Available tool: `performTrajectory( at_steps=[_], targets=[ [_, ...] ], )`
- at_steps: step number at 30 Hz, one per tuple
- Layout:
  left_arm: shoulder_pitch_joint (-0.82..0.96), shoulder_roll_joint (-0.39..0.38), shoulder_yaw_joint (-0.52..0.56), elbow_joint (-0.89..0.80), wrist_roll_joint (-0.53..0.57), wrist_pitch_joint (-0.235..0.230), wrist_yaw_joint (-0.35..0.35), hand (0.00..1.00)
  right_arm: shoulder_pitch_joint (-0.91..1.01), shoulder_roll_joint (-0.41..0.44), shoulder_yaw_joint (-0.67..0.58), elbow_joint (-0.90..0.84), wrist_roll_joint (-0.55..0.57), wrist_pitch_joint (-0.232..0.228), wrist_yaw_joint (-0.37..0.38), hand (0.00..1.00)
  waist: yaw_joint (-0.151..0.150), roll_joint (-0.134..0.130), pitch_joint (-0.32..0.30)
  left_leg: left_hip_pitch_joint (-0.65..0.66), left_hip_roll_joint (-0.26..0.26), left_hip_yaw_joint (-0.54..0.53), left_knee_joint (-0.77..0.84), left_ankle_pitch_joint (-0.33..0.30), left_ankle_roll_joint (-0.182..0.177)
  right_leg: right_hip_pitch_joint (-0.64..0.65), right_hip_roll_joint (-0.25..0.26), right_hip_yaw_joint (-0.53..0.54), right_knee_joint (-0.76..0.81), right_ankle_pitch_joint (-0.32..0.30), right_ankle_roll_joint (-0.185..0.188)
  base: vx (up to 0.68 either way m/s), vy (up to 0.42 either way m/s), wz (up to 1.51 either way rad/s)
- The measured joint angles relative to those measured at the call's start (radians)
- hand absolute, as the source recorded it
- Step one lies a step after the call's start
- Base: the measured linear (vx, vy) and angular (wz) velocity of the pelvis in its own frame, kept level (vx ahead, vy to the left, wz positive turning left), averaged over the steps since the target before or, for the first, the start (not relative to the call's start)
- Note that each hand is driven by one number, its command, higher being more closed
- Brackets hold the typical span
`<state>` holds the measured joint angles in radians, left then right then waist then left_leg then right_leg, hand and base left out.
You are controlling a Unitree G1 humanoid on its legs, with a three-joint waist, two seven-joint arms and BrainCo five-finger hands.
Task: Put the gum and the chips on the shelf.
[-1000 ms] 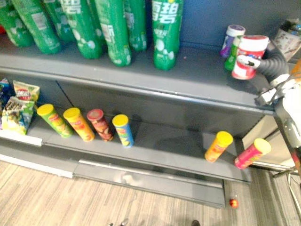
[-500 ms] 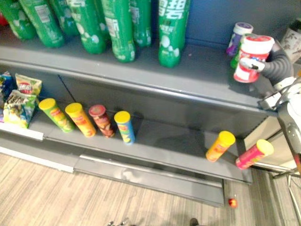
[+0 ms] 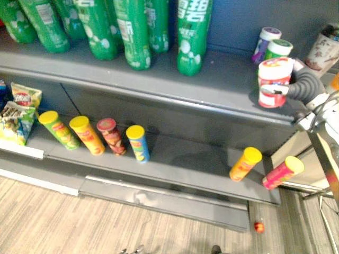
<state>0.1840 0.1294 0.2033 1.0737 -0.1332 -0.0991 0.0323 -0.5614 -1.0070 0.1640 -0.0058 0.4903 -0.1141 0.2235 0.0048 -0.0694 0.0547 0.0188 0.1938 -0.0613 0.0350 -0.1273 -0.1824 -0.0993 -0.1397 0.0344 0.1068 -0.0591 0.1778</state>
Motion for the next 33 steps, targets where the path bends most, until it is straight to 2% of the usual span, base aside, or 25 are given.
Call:
performTrajectory(
  at_steps=[8, 16, 19, 22, 33],
  targets=[
    [0.000, 0.000, 0.011, 0.000, 0.001, 0.000, -0.004, 0.00, 0.010, -0.010, -0.003, -0.001, 0.002, -0.001, 0.003, 1.00, 0.001, -0.009, -0.005, 0.000, 0.000, 0.021, -0.005, 0.000, 0.000, -0.018, 0.003, 0.022, 0.000, 0.005, 0.000, 0.00, 0.003, -0.07],
    [0.001, 0.003, 0.025, 0.000, 0.000, 0.001, -0.007, 0.00, 0.077, -0.002, -0.057, -0.031, 0.013, 0.001, 0.002, 1.00, 0.001, -0.021, -0.012, 0.000, 0.000, 0.022, -0.010, 0.000, 0.000, -0.019, 0.003, 0.025, -0.004, 0.006, 0.000, 0.00, 0.001, -0.01],
    [0.008, 0.004, 0.041, 0.000, 0.000, 0.001, -0.006, 0.00, 0.138, 0.056, -0.113, -0.059, 0.020, 0.005, -0.001, 1.00, 0.000, -0.028, -0.018, 0.000, 0.001, 0.022, -0.010, 0.000, 0.000, -0.019, 0.004, 0.025, -0.005, 0.006, 0.000, 0.00, 0.000, 0.00],
    [0.011, 0.005, 0.043, 0.001, 0.000, 0.007, 0.001, 0.00, 0.211, 0.195, -0.169, -0.086, 0.052, 0.000, -0.052, 1.00, -0.005, -0.031, -0.021, 0.000, -0.001, 0.023, -0.008, 0.000, 0.000, -0.019, 0.002, 0.028, -0.005, 0.007, 0.000, 0.00, 0.000, 0.00],
    [0.011, 0.002, 0.042, 0.001, 0.000, 0.025, 0.011, 0.00, 0.272, 0.241, -0.217, -0.145, 0.079, 0.013, -0.083, 1.00, -0.001, -0.020, -0.027, -0.007, -0.001, 0.019, -0.007, 0.000, 0.000, -0.018, 0.002, 0.024, -0.018, 0.013, 0.001, 0.00, 0.000, 0.00]
  ],
)
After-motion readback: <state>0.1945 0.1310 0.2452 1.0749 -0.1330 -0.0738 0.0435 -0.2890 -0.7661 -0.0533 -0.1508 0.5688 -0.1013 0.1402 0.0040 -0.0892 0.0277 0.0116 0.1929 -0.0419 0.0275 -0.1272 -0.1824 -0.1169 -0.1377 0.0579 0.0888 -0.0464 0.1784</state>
